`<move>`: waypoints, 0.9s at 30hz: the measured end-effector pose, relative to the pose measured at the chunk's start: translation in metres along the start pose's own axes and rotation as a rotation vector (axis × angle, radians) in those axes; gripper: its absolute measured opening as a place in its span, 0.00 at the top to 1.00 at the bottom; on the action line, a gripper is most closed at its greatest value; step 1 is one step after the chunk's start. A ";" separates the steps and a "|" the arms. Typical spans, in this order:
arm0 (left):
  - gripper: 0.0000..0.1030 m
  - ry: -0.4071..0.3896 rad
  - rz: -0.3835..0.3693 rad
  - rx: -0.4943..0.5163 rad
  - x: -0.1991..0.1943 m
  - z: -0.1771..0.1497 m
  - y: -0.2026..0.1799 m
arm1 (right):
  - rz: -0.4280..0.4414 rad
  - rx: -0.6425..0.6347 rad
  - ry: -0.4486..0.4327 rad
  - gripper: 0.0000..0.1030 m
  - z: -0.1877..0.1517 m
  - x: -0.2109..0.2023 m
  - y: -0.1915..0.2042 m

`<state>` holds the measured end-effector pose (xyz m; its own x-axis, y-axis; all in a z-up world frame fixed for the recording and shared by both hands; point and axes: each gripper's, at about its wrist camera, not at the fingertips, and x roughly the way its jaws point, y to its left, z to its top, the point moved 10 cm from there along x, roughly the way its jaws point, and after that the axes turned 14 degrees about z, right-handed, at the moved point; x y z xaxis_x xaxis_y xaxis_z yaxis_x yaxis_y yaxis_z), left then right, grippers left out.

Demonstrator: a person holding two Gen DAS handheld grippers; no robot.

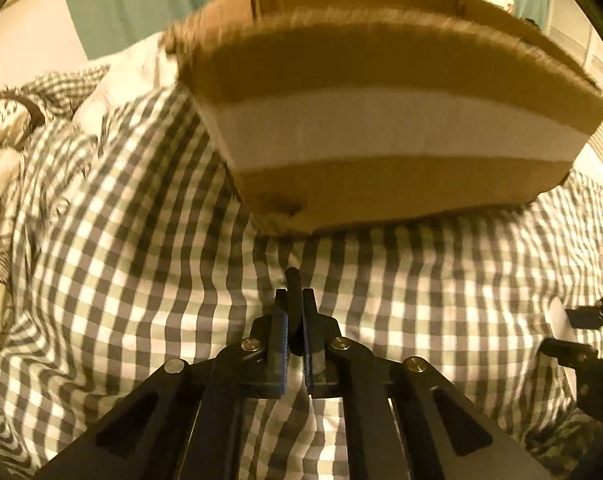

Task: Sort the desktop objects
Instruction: 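Grasp the black hair tie with the left gripper while the right gripper grasps the clear strip, then lift and carry the hair tie and clear strip over the box with both grippers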

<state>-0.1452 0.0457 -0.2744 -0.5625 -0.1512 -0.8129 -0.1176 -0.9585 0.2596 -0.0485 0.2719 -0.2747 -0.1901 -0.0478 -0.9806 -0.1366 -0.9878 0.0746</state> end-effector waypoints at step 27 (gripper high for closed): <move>0.95 -0.245 -0.187 -0.072 -0.121 0.055 0.010 | 0.051 0.072 -0.435 0.77 0.041 -0.106 -0.002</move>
<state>-0.1230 0.0678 -0.1451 -0.7183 0.0840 -0.6907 -0.1845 -0.9802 0.0726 -0.0680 0.2847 -0.1630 -0.5880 -0.0144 -0.8087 -0.1812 -0.9721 0.1490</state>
